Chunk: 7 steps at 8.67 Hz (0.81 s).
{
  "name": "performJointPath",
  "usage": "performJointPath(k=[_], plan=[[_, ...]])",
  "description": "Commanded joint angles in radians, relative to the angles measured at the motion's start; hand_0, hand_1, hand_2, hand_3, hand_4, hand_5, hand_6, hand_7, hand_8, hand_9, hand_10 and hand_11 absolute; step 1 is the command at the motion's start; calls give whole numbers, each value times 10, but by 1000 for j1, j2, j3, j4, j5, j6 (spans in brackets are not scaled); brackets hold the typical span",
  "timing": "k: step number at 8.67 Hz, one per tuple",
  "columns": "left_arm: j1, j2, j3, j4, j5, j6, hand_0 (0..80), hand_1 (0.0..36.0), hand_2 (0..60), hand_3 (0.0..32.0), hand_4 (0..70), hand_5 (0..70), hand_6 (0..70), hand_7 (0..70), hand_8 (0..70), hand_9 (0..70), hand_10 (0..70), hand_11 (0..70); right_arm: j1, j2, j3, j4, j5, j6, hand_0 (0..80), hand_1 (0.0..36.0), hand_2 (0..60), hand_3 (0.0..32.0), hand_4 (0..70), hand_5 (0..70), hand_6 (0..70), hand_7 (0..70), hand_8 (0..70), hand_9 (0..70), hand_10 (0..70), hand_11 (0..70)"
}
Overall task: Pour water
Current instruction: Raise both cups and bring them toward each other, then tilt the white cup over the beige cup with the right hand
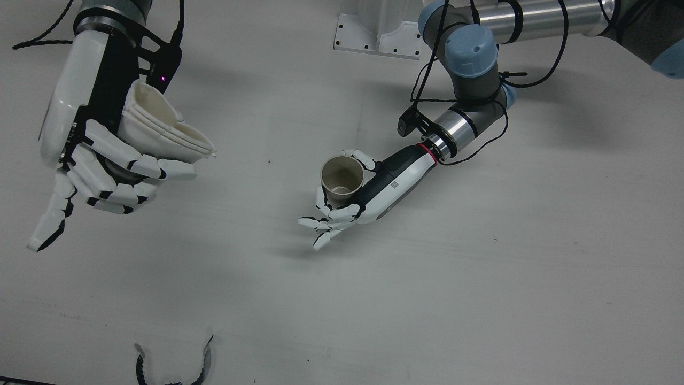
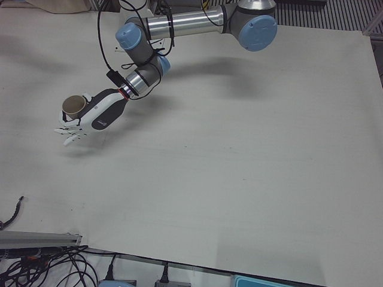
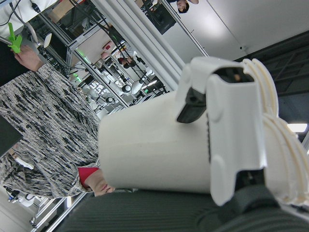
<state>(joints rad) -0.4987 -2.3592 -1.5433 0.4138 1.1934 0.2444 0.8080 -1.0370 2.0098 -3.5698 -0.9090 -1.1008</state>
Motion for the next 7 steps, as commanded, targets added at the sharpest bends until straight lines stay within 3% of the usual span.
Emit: performJointPath(k=[1,3,6,7], plan=[[2,-84,0,40,3,-4,800,360,600,0,582,700,224,209,66,28,61,127,-183,46,-2,69,113,-416,800,360,600,0,518,219,562,700,366,521,0,0],[-1,-78,3,42,5,-29,800,360,600,0,592,700,229,216,66,30,63,128,-292,40,-5,170,185,-650,800,360,600,0,434,217,517,700,348,493,0,0],[-21,-58,2,53,2,-129,800,360,600,0,588,700,228,214,68,33,65,133,-285,6,18,236,226,-648,800,360,600,0,373,215,467,700,334,471,0,0],[-34,5,-12,36,2,-170,800,360,600,0,582,700,224,208,68,33,67,135,-248,-76,71,294,228,-569,800,360,600,0,356,216,463,700,338,474,0,0]])
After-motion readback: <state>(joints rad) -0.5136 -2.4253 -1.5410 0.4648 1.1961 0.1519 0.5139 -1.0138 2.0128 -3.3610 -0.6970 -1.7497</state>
